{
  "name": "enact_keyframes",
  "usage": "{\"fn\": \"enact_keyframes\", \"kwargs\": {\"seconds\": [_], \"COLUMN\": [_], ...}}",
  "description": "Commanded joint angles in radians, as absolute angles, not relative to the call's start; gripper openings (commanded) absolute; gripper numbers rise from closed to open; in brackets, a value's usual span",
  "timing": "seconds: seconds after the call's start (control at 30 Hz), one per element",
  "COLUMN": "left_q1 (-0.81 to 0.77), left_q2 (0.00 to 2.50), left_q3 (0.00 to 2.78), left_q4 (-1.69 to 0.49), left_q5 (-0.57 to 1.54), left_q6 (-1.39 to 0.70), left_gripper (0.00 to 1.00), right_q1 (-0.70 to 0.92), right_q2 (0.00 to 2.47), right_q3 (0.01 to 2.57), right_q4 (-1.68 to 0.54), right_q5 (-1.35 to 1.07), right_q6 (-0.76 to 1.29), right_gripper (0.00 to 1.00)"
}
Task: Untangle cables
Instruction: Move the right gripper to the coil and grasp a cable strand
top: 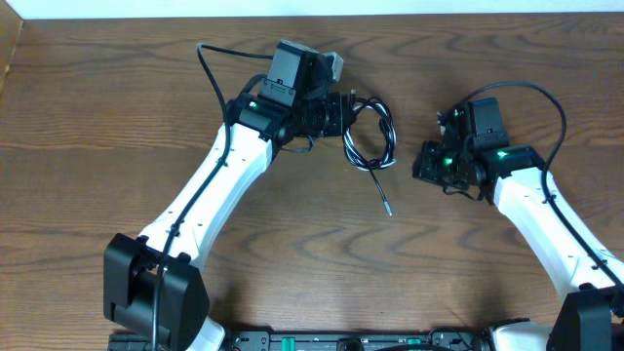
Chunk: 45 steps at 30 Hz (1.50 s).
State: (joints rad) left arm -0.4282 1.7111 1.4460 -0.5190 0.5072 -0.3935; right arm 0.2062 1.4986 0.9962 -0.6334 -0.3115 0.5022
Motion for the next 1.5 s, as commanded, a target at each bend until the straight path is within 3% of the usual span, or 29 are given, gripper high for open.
{"fn": "enact_keyframes", "kwargs": {"seconds": [0.0,0.23,0.4,0.53,0.83,1.1,1.17,1.23,1.4,1.47], "left_q1": [-0.430,-0.430,-0.430,-0.430,-0.431,-0.431,-0.431,-0.431,-0.431,-0.431], "left_q2": [1.711,1.711,1.711,1.711,1.711,1.711,1.711,1.711,1.711,1.711], "left_q3": [1.451,1.451,1.451,1.451,1.451,1.451,1.451,1.451,1.449,1.449], "left_q4": [-0.506,-0.424,-0.413,-0.418,-0.422,-0.421,-0.422,-0.425,-0.447,-0.460], "left_q5": [0.493,0.662,0.796,0.864,0.963,1.013,1.054,1.092,1.084,1.042], "left_q6": [-0.402,-0.315,-0.146,-0.073,-0.039,-0.262,-0.265,-0.264,-0.264,-0.264], "left_gripper": [0.07,0.07,0.07,0.08,0.07,0.07,0.07,0.08,0.08,0.08], "right_q1": [0.201,0.198,0.133,0.081,0.085,0.124,0.124,0.124,0.123,0.123], "right_q2": [1.489,1.487,1.433,1.364,1.317,1.444,1.481,1.507,1.524,1.520], "right_q3": [1.012,1.013,1.079,1.149,1.168,1.168,1.168,1.168,1.168,1.168], "right_q4": [-0.686,-0.666,-0.674,-0.712,-0.723,-0.711,-0.695,-0.680,-0.669,-0.670], "right_q5": [-0.275,-0.310,-0.419,-0.463,-0.506,-0.432,-0.432,-0.433,-0.436,-0.436], "right_q6": [0.511,0.433,0.268,0.200,0.136,0.114,0.115,0.117,0.119,0.133], "right_gripper": [0.01,0.04,0.39,0.50,0.59,0.61,0.60,0.52,0.06,0.01]}}
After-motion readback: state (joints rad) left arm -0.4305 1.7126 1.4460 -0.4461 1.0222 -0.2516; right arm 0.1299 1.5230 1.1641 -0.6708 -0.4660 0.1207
